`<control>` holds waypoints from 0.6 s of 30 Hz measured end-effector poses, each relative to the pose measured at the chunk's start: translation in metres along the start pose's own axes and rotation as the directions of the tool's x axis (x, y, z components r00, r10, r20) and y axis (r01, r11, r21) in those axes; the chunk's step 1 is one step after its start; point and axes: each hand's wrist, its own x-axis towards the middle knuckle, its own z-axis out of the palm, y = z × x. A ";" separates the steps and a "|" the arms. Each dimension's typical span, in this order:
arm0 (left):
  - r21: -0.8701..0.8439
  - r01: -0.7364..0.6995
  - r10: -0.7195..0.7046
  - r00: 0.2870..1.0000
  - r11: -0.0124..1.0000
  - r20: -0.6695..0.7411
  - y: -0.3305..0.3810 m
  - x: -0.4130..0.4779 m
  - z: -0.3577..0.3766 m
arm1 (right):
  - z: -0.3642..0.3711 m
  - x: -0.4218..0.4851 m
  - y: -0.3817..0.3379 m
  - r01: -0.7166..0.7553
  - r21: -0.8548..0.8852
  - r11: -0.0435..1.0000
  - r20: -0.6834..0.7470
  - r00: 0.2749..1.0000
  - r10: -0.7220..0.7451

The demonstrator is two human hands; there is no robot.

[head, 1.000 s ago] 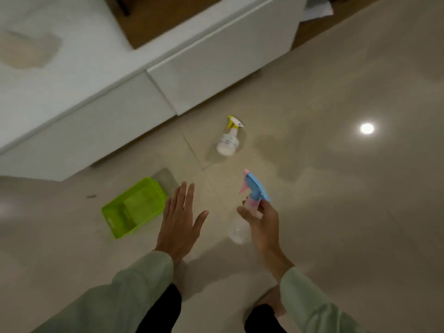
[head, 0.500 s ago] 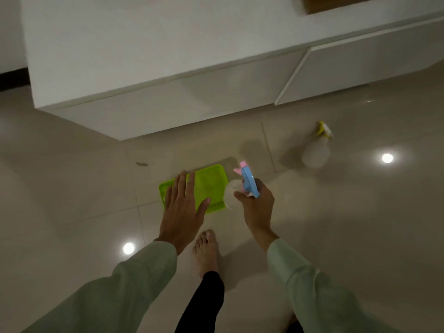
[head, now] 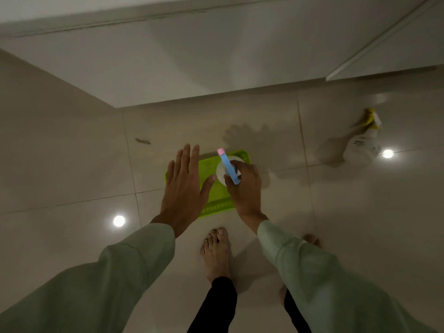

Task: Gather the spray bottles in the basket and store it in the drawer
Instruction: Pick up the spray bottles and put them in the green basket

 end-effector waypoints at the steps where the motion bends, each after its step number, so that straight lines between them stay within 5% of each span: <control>1: 0.003 0.001 -0.001 1.000 1.000 0.007 -0.003 0.000 0.002 | 0.002 -0.001 0.005 -0.001 -0.006 1.000 0.005 1.000 0.001; 18: 0.016 -0.008 0.008 1.000 1.000 0.025 0.000 0.006 0.001 | 0.003 -0.001 0.011 -0.044 -0.002 0.999 0.062 0.997 0.044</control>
